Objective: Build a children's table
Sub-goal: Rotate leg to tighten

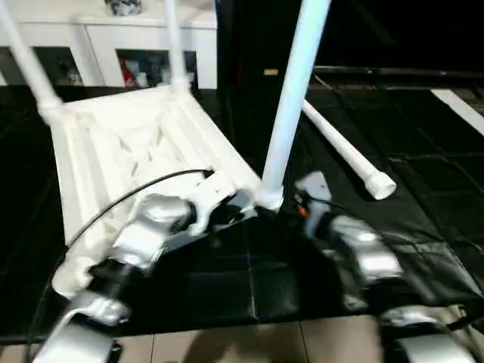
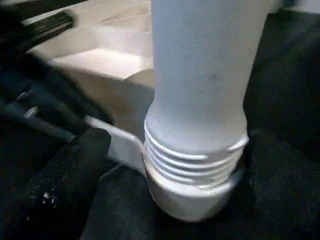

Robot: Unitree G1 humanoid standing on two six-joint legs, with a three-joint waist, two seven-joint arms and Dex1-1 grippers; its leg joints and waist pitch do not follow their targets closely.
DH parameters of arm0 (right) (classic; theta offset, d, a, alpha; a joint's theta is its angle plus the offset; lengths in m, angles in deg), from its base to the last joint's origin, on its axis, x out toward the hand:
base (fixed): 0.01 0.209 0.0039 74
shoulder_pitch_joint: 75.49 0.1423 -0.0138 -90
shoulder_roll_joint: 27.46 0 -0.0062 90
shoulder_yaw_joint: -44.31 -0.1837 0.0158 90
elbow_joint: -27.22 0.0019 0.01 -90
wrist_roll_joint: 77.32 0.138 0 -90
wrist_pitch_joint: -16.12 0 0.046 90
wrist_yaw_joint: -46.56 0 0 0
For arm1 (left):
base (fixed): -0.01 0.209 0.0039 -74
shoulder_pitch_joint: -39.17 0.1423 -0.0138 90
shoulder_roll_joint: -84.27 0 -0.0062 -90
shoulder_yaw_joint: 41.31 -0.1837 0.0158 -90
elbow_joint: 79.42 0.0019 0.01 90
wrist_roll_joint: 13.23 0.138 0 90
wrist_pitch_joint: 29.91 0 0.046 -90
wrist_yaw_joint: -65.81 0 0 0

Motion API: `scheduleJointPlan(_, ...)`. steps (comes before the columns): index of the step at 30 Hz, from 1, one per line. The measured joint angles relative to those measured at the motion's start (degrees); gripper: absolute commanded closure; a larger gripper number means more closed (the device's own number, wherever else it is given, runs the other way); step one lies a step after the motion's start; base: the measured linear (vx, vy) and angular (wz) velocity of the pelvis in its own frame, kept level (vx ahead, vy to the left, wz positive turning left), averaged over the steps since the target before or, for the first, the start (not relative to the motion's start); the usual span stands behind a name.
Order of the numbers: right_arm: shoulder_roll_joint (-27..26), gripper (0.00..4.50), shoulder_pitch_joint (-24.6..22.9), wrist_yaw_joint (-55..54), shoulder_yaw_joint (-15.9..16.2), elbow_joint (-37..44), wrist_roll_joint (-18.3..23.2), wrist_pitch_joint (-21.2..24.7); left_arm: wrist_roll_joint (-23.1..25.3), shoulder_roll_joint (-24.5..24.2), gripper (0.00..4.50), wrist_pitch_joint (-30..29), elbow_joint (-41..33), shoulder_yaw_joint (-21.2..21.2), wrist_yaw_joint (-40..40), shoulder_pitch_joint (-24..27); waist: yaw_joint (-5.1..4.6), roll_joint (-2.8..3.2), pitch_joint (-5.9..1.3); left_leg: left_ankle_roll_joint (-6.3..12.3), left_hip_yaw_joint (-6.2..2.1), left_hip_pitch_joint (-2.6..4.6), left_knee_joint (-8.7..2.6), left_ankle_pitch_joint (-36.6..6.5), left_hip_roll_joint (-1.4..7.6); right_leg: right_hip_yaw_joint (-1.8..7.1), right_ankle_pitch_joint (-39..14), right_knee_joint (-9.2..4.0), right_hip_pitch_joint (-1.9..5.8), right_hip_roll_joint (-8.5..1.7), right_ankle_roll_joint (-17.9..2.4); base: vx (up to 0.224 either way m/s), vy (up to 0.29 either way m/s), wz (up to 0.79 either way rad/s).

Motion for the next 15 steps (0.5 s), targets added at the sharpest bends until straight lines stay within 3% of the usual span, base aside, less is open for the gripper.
scheduleJointPlan(4, 3.8, 0.02, 0.3, 10.5, 0.8, 3.1, 2.3, 2.6, -1.8, -3.6, 4.50, 2.6, -1.6, -0.5, -6.7, 1.7, 0.42, -0.02, 0.00, 0.00, -0.02, -0.03, 0.00, 0.0, 0.01, -0.04, 0.0, -0.02, 0.02, -0.01, 0.0, 0.000, 0.000, 0.00)
scheduleJointPlan(7, 5.7, 0.02, 1.3, 17.3, 3.3, 3.4, 2.7, 4.0, -2.4, -6.5, 4.50, 4.9, -2.0, -1.8, -11.6, 1.8, 1.02, -0.02, 0.00, 0.00, -0.04, -0.05, 0.05, 0.0, 0.03, -0.09, 0.0, -0.01, 0.05, -0.02, 0.0, 0.000, 0.000, 0.00)
scheduleJointPlan(10, 6.6, 0.02, 1.9, 21.2, 6.0, 3.1, 1.7, 3.1, -2.7, -8.5, 4.50, 7.0, -2.1, -2.9, -15.5, 1.8, 2.06, -0.02, 0.00, 0.00, -0.03, 0.00, 0.12, 0.0, 0.05, -0.10, 0.0, 0.00, 0.09, -0.05, 0.0, 0.000, 0.000, 0.00)
scheduleJointPlan(15, 6.4, 0.18, 6.0, 23.7, 7.8, 0.0, -0.8, -0.2, -2.8, -10.8, 4.50, 9.3, -2.1, -4.0, -20.7, 1.6, 2.49, -0.02, 0.00, 0.00, -0.03, 0.10, 0.41, 0.0, 0.08, -0.11, 0.0, 0.10, 0.13, -0.09, 0.0, 0.000, 0.000, 0.00)
